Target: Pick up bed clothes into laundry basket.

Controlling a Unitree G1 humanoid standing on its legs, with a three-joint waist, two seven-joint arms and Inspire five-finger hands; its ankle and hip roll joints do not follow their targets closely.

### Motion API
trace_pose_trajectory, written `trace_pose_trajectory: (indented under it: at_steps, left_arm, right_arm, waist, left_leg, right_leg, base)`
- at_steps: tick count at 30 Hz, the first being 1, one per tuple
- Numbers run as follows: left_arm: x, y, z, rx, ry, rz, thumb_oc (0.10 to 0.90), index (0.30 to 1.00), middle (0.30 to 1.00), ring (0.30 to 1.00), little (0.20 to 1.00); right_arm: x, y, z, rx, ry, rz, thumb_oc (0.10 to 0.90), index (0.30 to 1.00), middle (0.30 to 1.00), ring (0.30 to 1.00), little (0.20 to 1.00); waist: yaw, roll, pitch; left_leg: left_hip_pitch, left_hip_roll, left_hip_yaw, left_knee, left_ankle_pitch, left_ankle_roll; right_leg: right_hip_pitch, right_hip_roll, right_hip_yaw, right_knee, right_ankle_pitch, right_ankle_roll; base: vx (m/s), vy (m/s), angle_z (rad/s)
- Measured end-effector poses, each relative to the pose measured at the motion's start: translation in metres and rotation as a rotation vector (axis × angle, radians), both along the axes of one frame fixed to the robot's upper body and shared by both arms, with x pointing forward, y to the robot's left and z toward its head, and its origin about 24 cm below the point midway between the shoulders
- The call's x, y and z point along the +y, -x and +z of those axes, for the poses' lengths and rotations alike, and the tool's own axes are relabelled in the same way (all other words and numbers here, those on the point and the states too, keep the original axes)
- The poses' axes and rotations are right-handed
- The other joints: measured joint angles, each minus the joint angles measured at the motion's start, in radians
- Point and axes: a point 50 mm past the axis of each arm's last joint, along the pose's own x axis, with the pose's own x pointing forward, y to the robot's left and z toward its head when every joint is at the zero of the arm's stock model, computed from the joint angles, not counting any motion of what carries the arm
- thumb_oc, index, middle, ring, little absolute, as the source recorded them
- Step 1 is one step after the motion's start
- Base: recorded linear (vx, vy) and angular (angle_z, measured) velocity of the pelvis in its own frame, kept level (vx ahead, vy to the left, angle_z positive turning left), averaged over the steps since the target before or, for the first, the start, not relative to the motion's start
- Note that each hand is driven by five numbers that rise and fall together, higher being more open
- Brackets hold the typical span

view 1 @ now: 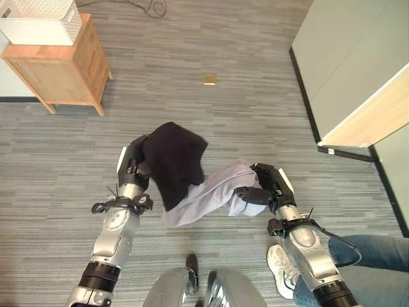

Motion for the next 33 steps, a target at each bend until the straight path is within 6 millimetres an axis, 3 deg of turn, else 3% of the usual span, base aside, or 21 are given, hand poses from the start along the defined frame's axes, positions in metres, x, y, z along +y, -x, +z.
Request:
trace_pose_trajectory:
  at_steps: [1, 2, 3, 4, 5, 6, 8, 9, 11, 13, 17, 20, 23, 24, 27, 28, 30, 33]
  left_arm:
    - [-0.004, 0.001, 0.002, -0.013, -0.007, -0.038, 0.400, 0.300, 0.300, 0.300, 0.300]
    - [-0.014, -0.001, 0.003, -0.018, 0.030, -0.084, 0.400, 0.300, 0.300, 0.300, 0.300]
    - [-0.014, -0.001, 0.003, -0.018, 0.031, -0.088, 0.400, 0.300, 0.300, 0.300, 0.300]
    - [-0.017, 0.000, 0.000, -0.010, -0.004, -0.119, 0.400, 0.300, 0.300, 0.300, 0.300]
    - [-0.018, 0.000, -0.006, 0.016, 0.002, -0.124, 0.400, 0.300, 0.300, 0.300, 0.300]
    - [-0.020, 0.001, -0.010, 0.036, -0.011, -0.135, 0.400, 0.300, 0.300, 0.300, 0.300]
    - [-0.023, 0.011, -0.011, 0.022, -0.025, -0.173, 0.400, 0.300, 0.300, 0.300, 0.300]
    - [-0.027, 0.013, -0.013, 0.029, -0.026, -0.191, 0.400, 0.300, 0.300, 0.300, 0.300]
    - [-0.032, 0.014, -0.017, 0.048, -0.034, -0.217, 0.400, 0.300, 0.300, 0.300, 0.300]
    - [-0.033, 0.015, -0.018, 0.052, -0.045, -0.231, 0.400, 0.300, 0.300, 0.300, 0.300]
    - [-0.031, 0.015, -0.013, 0.034, -0.076, -0.272, 0.400, 0.300, 0.300, 0.300, 0.300]
    - [-0.033, 0.016, -0.011, 0.024, -0.075, -0.283, 0.400, 0.300, 0.300, 0.300, 0.300]
    - [-0.032, 0.017, -0.012, 0.024, -0.071, -0.281, 0.400, 0.300, 0.300, 0.300, 0.300]
    - [-0.001, 0.057, -0.058, 0.211, -0.052, -0.195, 0.400, 0.300, 0.300, 0.300, 0.300]
    - [0.011, 0.053, -0.058, 0.215, -0.241, -0.077, 0.400, 0.300, 0.300, 0.300, 0.300]
    - [0.017, 0.052, -0.057, 0.218, -0.264, -0.027, 0.400, 0.300, 0.300, 0.300, 0.300]
    - [0.036, 0.049, -0.049, 0.202, -0.254, 0.093, 0.400, 0.300, 0.300, 0.300, 0.300]
    - [0.053, 0.041, -0.032, 0.144, -0.220, 0.213, 0.400, 0.300, 0.300, 0.300, 0.300]
  right_arm:
    - [-0.006, 0.005, -0.006, 0.031, 0.022, -0.007, 0.400, 0.300, 0.300, 0.300, 0.300]
    - [-0.018, 0.019, -0.013, 0.063, 0.029, -0.032, 0.400, 0.300, 0.300, 0.300, 0.300]
    - [-0.018, 0.020, -0.013, 0.066, 0.027, -0.034, 0.400, 0.300, 0.300, 0.300, 0.300]
    - [-0.023, 0.026, -0.022, 0.103, 0.030, -0.057, 0.400, 0.300, 0.300, 0.300, 0.300]
    - [-0.028, 0.025, -0.026, 0.124, 0.041, -0.070, 0.400, 0.300, 0.300, 0.300, 0.300]
    - [-0.030, 0.026, -0.028, 0.129, 0.027, -0.093, 0.400, 0.300, 0.300, 0.300, 0.300]
    - [-0.034, 0.021, -0.019, 0.089, -0.017, -0.119, 0.400, 0.300, 0.300, 0.300, 0.300]
    - [-0.039, 0.017, -0.015, 0.070, -0.016, -0.134, 0.400, 0.300, 0.300, 0.300, 0.300]
    - [-0.044, 0.009, -0.005, 0.028, -0.019, -0.160, 0.400, 0.300, 0.300, 0.300, 0.300]
    - [-0.044, 0.005, 0.001, 0.004, -0.018, -0.155, 0.400, 0.300, 0.300, 0.300, 0.300]
    - [-0.041, 0.001, 0.006, -0.020, -0.021, -0.138, 0.400, 0.300, 0.300, 0.300, 0.300]
    - [-0.042, 0.005, 0.002, -0.002, -0.019, -0.145, 0.400, 0.300, 0.300, 0.300, 0.300]
    - [-0.042, 0.010, -0.004, 0.018, -0.021, -0.146, 0.400, 0.300, 0.300, 0.300, 0.300]
    - [-0.040, 0.013, -0.007, 0.029, -0.033, -0.140, 0.400, 0.300, 0.300, 0.300, 0.300]
    - [-0.039, 0.016, -0.011, 0.027, -0.198, -0.206, 0.400, 0.300, 0.300, 0.300, 0.300]
    - [-0.040, 0.016, -0.012, 0.025, -0.233, -0.229, 0.400, 0.300, 0.300, 0.300, 0.300]
    - [-0.048, 0.019, -0.011, 0.016, -0.263, -0.282, 0.400, 0.300, 0.300, 0.300, 0.300]
    - [-0.069, 0.022, -0.004, 0.010, -0.192, -0.323, 0.400, 0.300, 0.300, 0.300, 0.300]
  waist:
    - [-0.003, 0.005, -0.003]
    - [-0.001, 0.015, -0.027]
    - [-0.001, 0.014, -0.028]
    - [0.009, -0.054, -0.071]
    - [0.017, -0.042, -0.084]
    - [0.024, -0.039, -0.103]
    - [0.051, -0.058, -0.118]
    - [0.051, -0.062, -0.116]
    - [0.051, -0.067, -0.114]
    - [0.044, -0.065, -0.115]
    - [0.021, -0.045, -0.125]
    - [-0.005, -0.041, -0.126]
    - [-0.001, -0.036, -0.126]
    - [0.053, 0.012, -0.119]
    - [-0.017, 0.011, -0.119]
    - [-0.029, 0.014, -0.120]
    - [-0.034, 0.013, -0.121]
    - [-0.062, 0.010, -0.122]
  left_leg:
    - [0.054, 0.014, -0.032, -0.026, -0.016, -0.034]
    - [0.102, 0.052, -0.111, -0.045, -0.054, -0.091]
    - [0.104, 0.054, -0.115, -0.047, -0.055, -0.092]
    - [0.158, 0.050, -0.146, -0.041, -0.102, -0.169]
    - [0.161, 0.085, -0.147, 0.018, -0.141, -0.199]
    - [0.115, 0.114, -0.139, 0.087, -0.154, -0.214]
    - [0.064, 0.136, -0.143, 0.044, -0.171, -0.224]
    - [0.043, 0.124, -0.144, 0.021, -0.169, -0.220]
    - [-0.001, 0.101, -0.153, -0.024, -0.132, -0.190]
    - [-0.017, 0.088, -0.184, -0.095, -0.070, -0.192]
    - [-0.009, 0.131, -0.181, -0.165, 0.078, -0.217]
    - [0.006, 0.123, -0.174, -0.197, 0.096, -0.212]
    - [0.030, 0.120, -0.174, -0.220, 0.104, -0.205]
    - [0.049, 0.094, -0.193, -0.253, 0.114, -0.189]
    - [0.077, 0.155, 0.044, -0.278, 0.109, -0.194]
    - [0.089, 0.164, 0.080, -0.281, 0.121, -0.205]
    - [0.105, 0.155, 0.111, -0.281, 0.123, -0.210]
    - [0.109, 0.142, 0.084, -0.282, 0.124, -0.211]
  right_leg:
    - [-0.016, -0.022, 0.068, -0.155, 0.033, 0.007]
    - [0.052, -0.024, 0.172, -0.554, 0.089, 0.018]
    - [0.057, -0.026, 0.176, -0.580, 0.095, 0.020]
    - [0.126, -0.049, 0.162, -0.736, 0.285, -0.021]
    - [0.149, -0.014, 0.163, -0.723, 0.362, -0.025]
    - [0.161, 0.009, 0.177, -0.736, 0.370, -0.044]
    - [0.240, 0.040, 0.165, -0.839, 0.367, -0.099]
    - [0.279, 0.045, 0.168, -0.878, 0.371, -0.108]
    - [0.327, 0.050, 0.170, -0.908, 0.373, -0.109]
    - [0.363, 0.064, 0.171, -0.927, 0.369, -0.104]
    - [0.405, 0.117, 0.150, -0.943, 0.325, -0.117]
    - [0.410, 0.109, 0.143, -0.943, 0.320, -0.116]
    - [0.417, 0.105, 0.143, -0.943, 0.319, -0.114]
    - [0.432, 0.079, 0.144, -0.943, 0.272, -0.077]
    - [0.453, 0.073, 0.101, -0.939, 0.273, -0.081]
    - [0.456, 0.075, 0.096, -0.933, 0.267, -0.075]
    - [0.459, 0.063, 0.090, -0.927, 0.257, -0.064]
    - [0.478, 0.048, 0.062, -0.927, 0.257, -0.064]
  base:
    - [0.59, -0.268, 1.79]
    - [0.34, -0.227, 1.12]
    - [0.26, -0.198, 1.31]
    - [0.14, -0.150, 0.75]
    - [0.13, -0.154, 0.74]
    - [0.12, -0.161, 0.32]
    - [0.06, -0.106, 0.16]
    - [0.01, -0.077, 0.14]
    - [0.03, -0.054, 0.08]
    - [0.03, -0.017, -0.20]
    - [0.01, 0.005, -0.42]
    - [0.01, 0.006, -0.11]
    - [0.00, 0.001, 0.04]
    - [0.01, -0.002, 0.08]
    - [0.01, 0.005, 0.31]
    - [-0.03, 0.028, -0.22]
    - [-0.05, 0.018, -0.39]
    - [-0.04, -0.014, 0.23]
